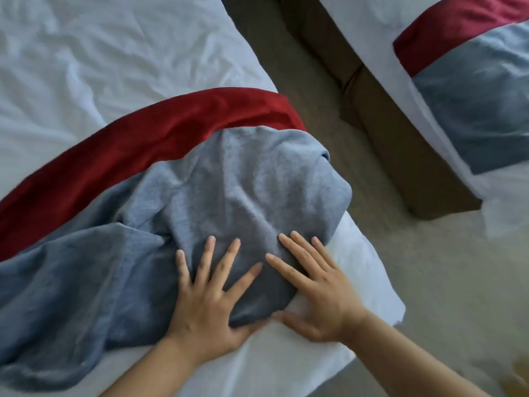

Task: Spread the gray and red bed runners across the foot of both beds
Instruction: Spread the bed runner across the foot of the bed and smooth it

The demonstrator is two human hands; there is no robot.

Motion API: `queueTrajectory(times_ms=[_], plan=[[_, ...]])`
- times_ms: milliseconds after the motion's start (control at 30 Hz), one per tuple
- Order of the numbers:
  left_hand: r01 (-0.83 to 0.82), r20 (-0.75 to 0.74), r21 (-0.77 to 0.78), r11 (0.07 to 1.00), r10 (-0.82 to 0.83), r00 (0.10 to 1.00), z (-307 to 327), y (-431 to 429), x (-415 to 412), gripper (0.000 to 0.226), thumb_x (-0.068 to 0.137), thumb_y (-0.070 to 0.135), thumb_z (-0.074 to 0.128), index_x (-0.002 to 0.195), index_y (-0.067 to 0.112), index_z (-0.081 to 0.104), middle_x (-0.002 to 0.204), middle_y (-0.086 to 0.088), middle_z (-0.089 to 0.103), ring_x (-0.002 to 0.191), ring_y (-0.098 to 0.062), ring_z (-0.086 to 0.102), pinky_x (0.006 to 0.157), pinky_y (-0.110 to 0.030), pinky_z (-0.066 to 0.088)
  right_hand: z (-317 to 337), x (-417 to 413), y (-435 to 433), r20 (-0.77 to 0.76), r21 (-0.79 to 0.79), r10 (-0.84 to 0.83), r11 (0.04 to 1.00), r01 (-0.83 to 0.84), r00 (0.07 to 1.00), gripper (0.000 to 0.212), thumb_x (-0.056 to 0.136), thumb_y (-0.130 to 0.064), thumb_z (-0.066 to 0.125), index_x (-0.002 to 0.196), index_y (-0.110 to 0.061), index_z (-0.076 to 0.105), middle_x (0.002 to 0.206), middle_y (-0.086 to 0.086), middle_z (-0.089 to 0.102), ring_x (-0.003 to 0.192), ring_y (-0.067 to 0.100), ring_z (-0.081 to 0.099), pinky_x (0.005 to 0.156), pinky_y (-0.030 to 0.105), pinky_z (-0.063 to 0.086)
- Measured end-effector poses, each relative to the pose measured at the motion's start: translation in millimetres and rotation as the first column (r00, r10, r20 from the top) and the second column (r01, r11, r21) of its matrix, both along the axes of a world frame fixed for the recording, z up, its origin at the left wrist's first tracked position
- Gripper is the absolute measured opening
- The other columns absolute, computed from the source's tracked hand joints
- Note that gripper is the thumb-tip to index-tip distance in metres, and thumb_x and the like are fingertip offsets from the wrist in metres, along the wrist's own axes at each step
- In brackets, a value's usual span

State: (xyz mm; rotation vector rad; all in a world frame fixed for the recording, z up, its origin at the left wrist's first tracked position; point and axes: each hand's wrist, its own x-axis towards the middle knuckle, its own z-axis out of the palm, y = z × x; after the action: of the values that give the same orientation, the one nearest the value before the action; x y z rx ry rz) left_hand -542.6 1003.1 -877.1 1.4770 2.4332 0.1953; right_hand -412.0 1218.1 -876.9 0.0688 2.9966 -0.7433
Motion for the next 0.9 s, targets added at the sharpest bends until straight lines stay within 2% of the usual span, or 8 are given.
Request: queueTrajectory(times_ms=[167,400,467,500,567,633,767,900], plan=[[0.04,0.025,0.112,0.993,-0.043,0.999,16,64,-6,0.055,0.073,0.032,0.054,0.12,0.013,0.074,0.147,-0.009,0.058,0.137,-0.041,0.052,0.112,-0.074,0.03,-3,-6,2,-0.03,0.048,-0.108,0.993,0.109,0.994,0.085,0.089,-0.062,0.056,0.158,-0.023,0.028,0.164,-0.001,0.028,0.154,0.02,0.016,0.12,0.053,0.024],[-0.496,0.529,0.187,0.848,0.338,0.778,39,116,-18,0.059,0.084,0.048,0.038,0.129,0.028,0.07,0.136,0.008,0.067,0.136,-0.016,0.055,0.123,-0.06,0.019,4,-62,-19,-0.087,-0.233,-0.737,0.669,0.706,0.67,0.063,0.091,-0.032,0.059,0.146,-0.018,0.035,0.157,0.009,0.036,0.152,0.027,0.02,0.119,0.059,0.021],[-0.6,0.64,0.25,0.76,0.334,0.691,42,113,-17,0.04,0.087,0.042,0.041,0.102,0.037,0.078,0.097,0.016,0.076,0.103,-0.005,0.069,0.106,-0.05,0.046,5,-79,-15,-0.074,-0.309,-0.817,0.564,0.766,0.572,0.07,0.087,-0.018,0.069,0.143,-0.024,0.028,0.159,0.012,0.029,0.153,0.03,0.015,0.12,0.057,0.019],[-0.659,0.705,0.256,0.707,0.329,0.628,41,109,-17,0.033,0.087,0.037,0.043,0.081,0.04,0.076,0.072,0.012,0.07,0.077,0.003,0.066,0.085,-0.031,0.054,5,-85,-9,-0.082,-0.343,-0.841,0.527,0.777,0.535,0.073,0.084,-0.01,0.07,0.142,-0.025,0.027,0.159,0.013,0.027,0.153,0.03,0.015,0.12,0.054,0.021],[-0.781,0.82,0.173,0.6,0.352,0.452,42,102,-20,0.03,0.083,0.032,0.045,0.054,0.032,0.055,0.047,0.0,0.041,0.045,0.003,0.042,0.051,-0.013,0.036,6,-91,7,-0.1,-0.405,-0.869,0.48,0.778,0.484,0.072,0.081,0.002,0.065,0.142,-0.021,0.036,0.155,0.011,0.031,0.148,0.026,0.026,0.118,0.044,0.031],[-0.864,0.848,0.099,0.493,0.412,0.333,38,90,-30,0.021,0.081,0.029,0.043,0.061,0.022,0.043,0.05,0.007,0.037,0.046,-0.001,0.035,0.049,-0.018,0.033,9,-91,28,-0.094,-0.45,-0.891,0.437,0.779,0.444,0.067,0.076,0.01,0.057,0.138,-0.016,0.049,0.142,0.006,0.046,0.132,0.02,0.044,0.107,0.037,0.042],[-0.841,0.857,0.072,0.536,0.398,0.327,23,73,-43,0.032,0.087,0.035,0.044,0.074,0.007,0.051,0.067,-0.002,0.051,0.067,-0.014,0.047,0.066,-0.032,0.042,23,-95,58,-0.24,-0.382,-0.795,0.605,0.698,0.557,0.056,0.072,0.017,0.048,0.118,-0.009,0.065,0.114,0.001,0.065,0.108,0.026,0.055,0.09,0.033,0.047],[-0.777,0.889,0.115,0.619,0.285,0.359,16,74,-33,0.04,0.086,0.057,0.045,0.092,0.022,0.063,0.092,-0.005,0.059,0.091,-0.019,0.054,0.084,-0.038,0.041,31,-95,78,-0.344,-0.272,-0.718,0.693,0.668,0.605,0.034,0.084,0.008,0.055,0.113,-0.004,0.066,0.118,0.011,0.059,0.112,0.03,0.052,0.089,0.035,0.047]])
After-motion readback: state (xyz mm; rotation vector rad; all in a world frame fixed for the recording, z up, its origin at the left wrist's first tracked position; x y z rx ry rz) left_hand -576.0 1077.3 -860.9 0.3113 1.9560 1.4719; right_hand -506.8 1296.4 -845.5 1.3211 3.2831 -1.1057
